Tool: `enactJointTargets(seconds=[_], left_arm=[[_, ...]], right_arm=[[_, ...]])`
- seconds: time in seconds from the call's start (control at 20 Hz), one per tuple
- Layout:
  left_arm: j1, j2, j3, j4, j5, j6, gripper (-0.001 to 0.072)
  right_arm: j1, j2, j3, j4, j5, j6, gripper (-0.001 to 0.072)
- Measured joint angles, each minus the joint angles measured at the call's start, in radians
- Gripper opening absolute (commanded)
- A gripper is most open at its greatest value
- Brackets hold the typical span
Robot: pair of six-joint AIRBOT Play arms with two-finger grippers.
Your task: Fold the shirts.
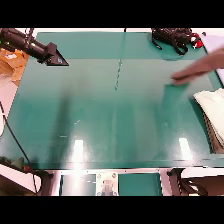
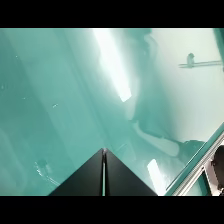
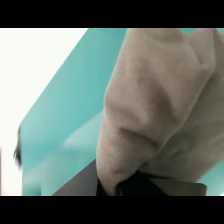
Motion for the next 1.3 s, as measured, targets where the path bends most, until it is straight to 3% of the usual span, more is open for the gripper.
enactJointTargets(seconds=[0.35, 0.55, 0.85, 0.9, 0.95, 1.0, 1.2, 1.25, 1.3], left_arm=[[0.000, 0.000, 0.000, 0.000, -0.004, -0.004, 0.0027], [0.000, 0.000, 0.000, -0.001, -0.024, -0.005, 0.0026], [0.000, 0.000, 0.000, -0.002, -0.031, -0.007, 0.0027], [0.000, 0.000, 0.000, -0.002, -0.031, -0.007, 0.0027], [0.000, 0.000, 0.000, -0.002, -0.031, -0.007, 0.0027], [0.000, 0.000, 0.000, -0.002, -0.032, -0.007, 0.0027], [0.000, 0.000, 0.000, -0.008, -0.032, -0.006, 0.0026], [0.000, 0.000, 0.000, -0.010, -0.027, -0.006, 0.0026], [0.000, 0.000, 0.000, -0.013, -0.025, -0.007, 0.0026]], right_arm=[[-0.336, 0.003, 0.013, -0.086, 0.174, 0.055, 0.0018], [-0.388, 0.029, 0.012, -0.369, 0.332, 0.171, 0.0018], [-0.404, 0.073, -0.056, -0.744, 0.443, 0.276, 0.0026], [-0.405, 0.076, -0.082, -0.779, 0.452, 0.283, 0.0201], [-0.406, 0.078, -0.115, -0.811, 0.459, 0.291, 0.0506], [-0.407, 0.079, -0.151, -0.835, 0.463, 0.294, 0.0610], [-0.400, 0.069, -0.238, -0.852, 0.462, 0.303, 0.0596], [-0.391, 0.066, -0.241, -0.827, 0.458, 0.304, 0.0384], [-0.378, 0.065, -0.239, -0.797, 0.446, 0.304, 0.0083]])
